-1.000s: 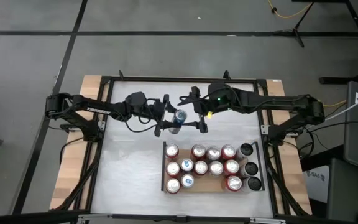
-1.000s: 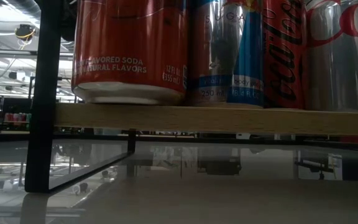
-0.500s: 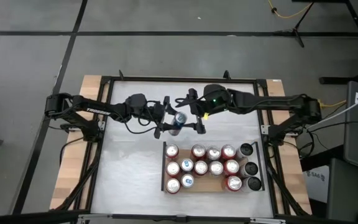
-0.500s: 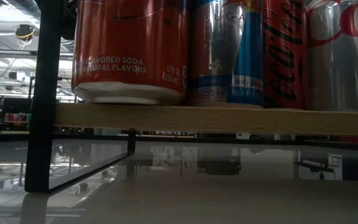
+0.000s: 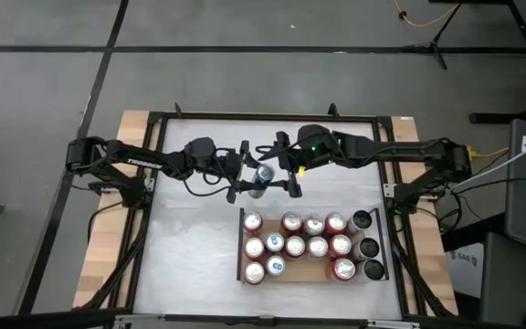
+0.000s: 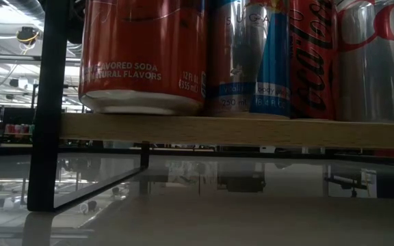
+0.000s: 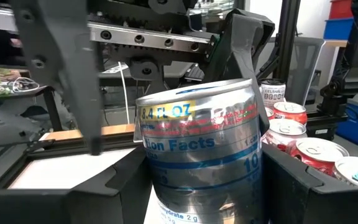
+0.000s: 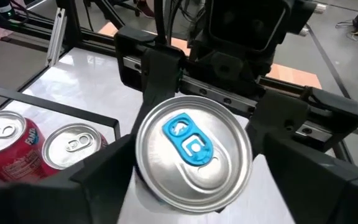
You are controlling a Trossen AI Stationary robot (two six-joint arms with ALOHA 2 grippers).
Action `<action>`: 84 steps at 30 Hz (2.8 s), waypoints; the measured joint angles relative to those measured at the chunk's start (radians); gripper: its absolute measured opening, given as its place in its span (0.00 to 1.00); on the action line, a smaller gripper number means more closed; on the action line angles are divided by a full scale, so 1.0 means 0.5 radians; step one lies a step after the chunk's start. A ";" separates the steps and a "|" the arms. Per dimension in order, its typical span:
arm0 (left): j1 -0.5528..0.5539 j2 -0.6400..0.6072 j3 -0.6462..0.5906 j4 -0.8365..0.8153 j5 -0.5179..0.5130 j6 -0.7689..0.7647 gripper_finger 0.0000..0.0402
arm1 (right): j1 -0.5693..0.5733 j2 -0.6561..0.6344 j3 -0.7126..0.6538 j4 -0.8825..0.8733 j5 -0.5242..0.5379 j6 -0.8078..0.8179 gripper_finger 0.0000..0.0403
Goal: Place canned beverage on shelf
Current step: Put the blue soda can on the shelf
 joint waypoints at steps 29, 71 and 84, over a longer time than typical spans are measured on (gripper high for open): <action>-0.002 -0.002 0.001 -0.004 -0.179 -0.007 0.73 | -0.004 0.000 -0.001 -0.001 -0.088 0.000 0.56; 0.164 -0.226 0.000 -0.382 -0.371 -0.392 0.73 | 0.082 -0.034 0.110 -0.558 0.137 0.278 0.56; 0.277 -0.231 0.000 -0.736 -0.420 -0.545 0.73 | 0.346 0.077 0.087 -0.464 0.516 0.630 0.57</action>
